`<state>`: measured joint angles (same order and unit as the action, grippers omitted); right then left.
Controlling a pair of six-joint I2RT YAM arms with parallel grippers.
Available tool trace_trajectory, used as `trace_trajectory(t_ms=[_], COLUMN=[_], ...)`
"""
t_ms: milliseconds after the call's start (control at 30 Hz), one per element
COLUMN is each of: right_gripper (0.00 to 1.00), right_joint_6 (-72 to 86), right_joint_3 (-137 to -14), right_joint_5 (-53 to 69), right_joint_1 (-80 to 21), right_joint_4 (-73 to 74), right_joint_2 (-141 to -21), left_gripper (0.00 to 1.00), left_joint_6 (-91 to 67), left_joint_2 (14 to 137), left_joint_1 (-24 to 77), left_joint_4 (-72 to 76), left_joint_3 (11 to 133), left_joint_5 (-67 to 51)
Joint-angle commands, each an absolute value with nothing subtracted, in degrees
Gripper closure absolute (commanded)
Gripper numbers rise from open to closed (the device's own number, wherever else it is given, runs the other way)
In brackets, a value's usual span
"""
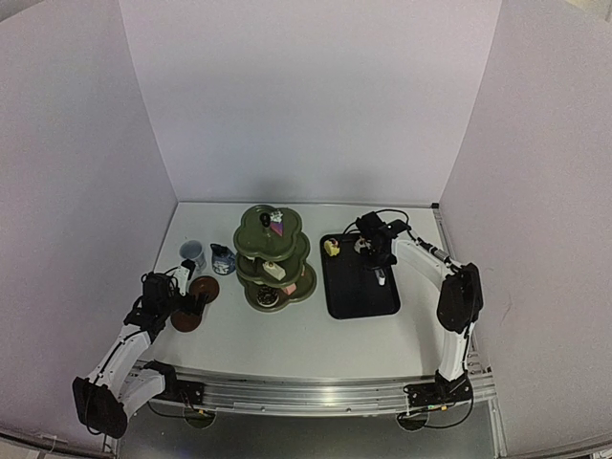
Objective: Serve the afternoon tea
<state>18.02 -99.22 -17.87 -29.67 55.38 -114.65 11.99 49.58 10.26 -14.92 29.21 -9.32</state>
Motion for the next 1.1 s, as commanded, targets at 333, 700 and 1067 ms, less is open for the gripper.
trace_trajectory(t_ms=[333,700,1067], right_gripper=[0.77,0.74,0.74], right_joint_6=[17.6,17.4,16.7], right_joint_3=[-105.9,-106.6,-106.7], right_joint_5=[-18.8,-17.6,-19.1], right_joint_1=[-30.0,-30.2,-31.1], right_joint_4=[56.5,56.7,58.1], right_joint_2=[-112.4,-114.0,-116.8], left_gripper=[0.0,0.0,0.0], left_joint_6=[12.4,12.4,12.3], left_joint_2=[50.0,50.0,50.1], left_joint_1=[10.0,10.0,10.0], left_joint_4=[-13.7,-13.7,-13.7], left_joint_3=[30.8,30.8,30.8], left_joint_5=[-9.6,-9.6,-9.6])
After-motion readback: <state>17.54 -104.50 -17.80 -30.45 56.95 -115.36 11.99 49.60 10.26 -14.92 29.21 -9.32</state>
